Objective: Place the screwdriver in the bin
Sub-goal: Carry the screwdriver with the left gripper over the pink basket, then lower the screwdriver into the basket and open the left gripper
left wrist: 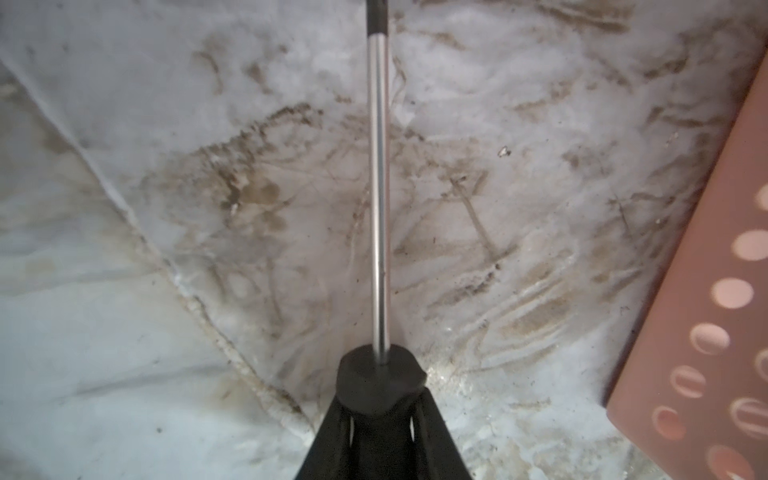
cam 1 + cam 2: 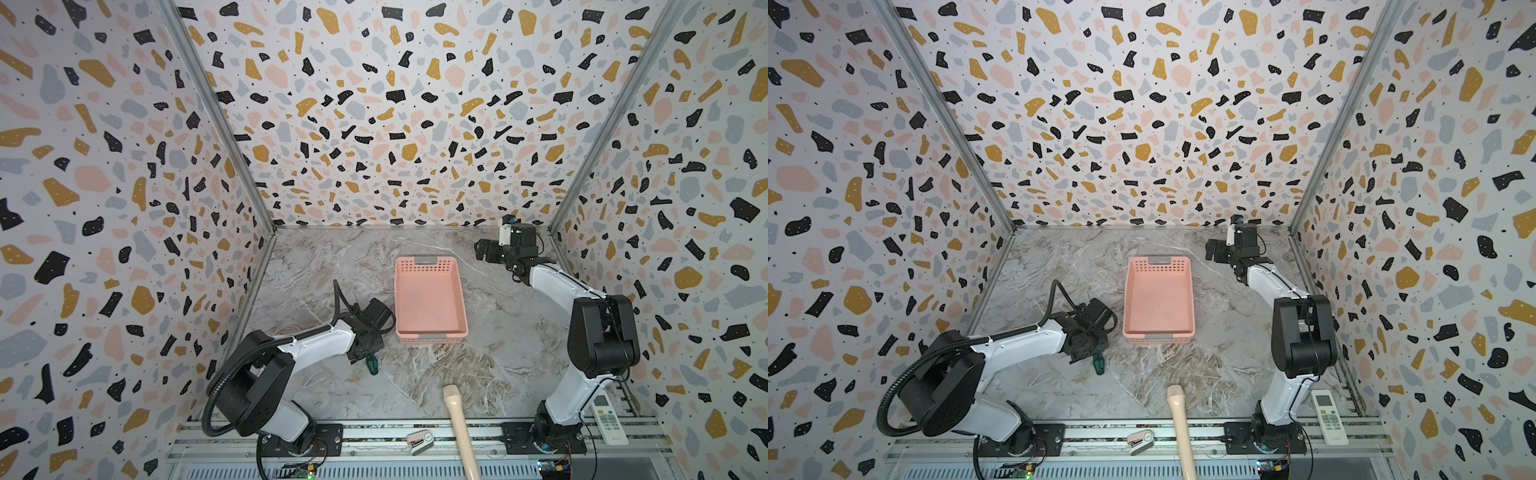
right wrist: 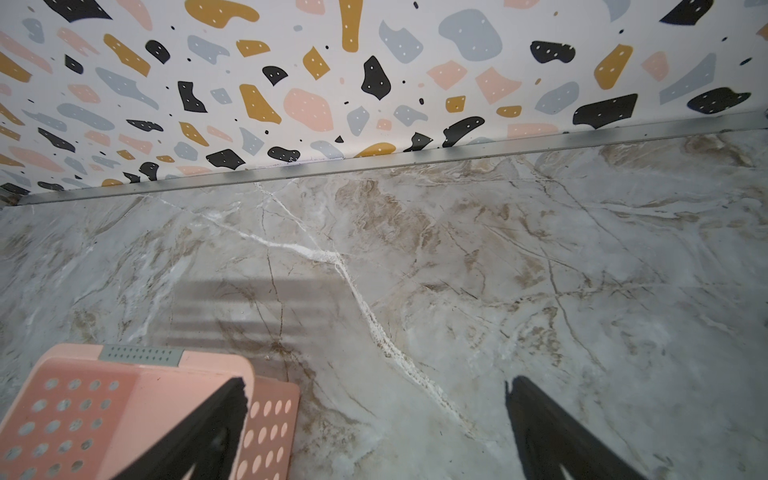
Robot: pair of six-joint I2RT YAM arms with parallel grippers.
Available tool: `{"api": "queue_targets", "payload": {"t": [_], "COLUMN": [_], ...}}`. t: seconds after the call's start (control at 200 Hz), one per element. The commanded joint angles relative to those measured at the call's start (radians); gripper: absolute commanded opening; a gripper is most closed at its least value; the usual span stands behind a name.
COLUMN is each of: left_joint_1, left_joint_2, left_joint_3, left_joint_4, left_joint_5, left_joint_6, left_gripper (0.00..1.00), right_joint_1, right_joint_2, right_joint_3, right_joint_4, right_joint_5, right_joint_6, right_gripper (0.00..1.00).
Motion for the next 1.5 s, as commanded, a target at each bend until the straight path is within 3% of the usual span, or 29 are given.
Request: {"api": "queue_targets", "payload": {"t": [0.0,0.235,0.355,0.536,0.791,1.066,1.402,1.497], "left_joint_1": [0.004,0.006,0.007,0.006,0.003,-0.016,-0.035,-0.053], "left_joint_2": [0.006,-0.01,0.031,0.221,0.546,0.689,0.733,0.71], "left_joint_3": [0.038,0.24,0.416,0.735,1.041,1.127,1.13,1.146], "left_joint_4": [-0.074,-0.193,-0.146,-0.094,-0.136,-0.159,-0.179,-0.21], "left_joint_5": [-0.114,-0.262,-0.272,-0.105,0.125,0.194,0.206,0.163], "left_joint_6": [0.031,0.1,0.238,0.42,0.497,0.488,0.488,0.5], "left_gripper": [0.0,0.0,0.0,0.0,0.0,0.0,0.0,0.0], "right_joint_1": [-0.004,-0.007,-0.01,-0.01,-0.015,-0.022,-0.029,-0.03], "right_joint_2": [-0.039,-0.045,-0.048,-0.054,-0.057,-0.051,-0.026,-0.025], "right_joint_3": [-0.009,-0.012,-0.011,-0.01,0.004,0.007,0.01,0.008], "right_joint_4": [0.011,0.013,0.015,0.011,-0.02,-0.03,-0.031,-0.031], "right_joint_5": [-0.016,-0.06,-0.113,-0.132,-0.127,-0.111,-0.109,-0.105], "right_joint_6": [0.003,0.001,0.001,-0.003,-0.017,-0.029,-0.031,-0.031], "right_gripper": [0.99,0.99,0.99,0.99,0.99,0.99,0.99,0.99]}}
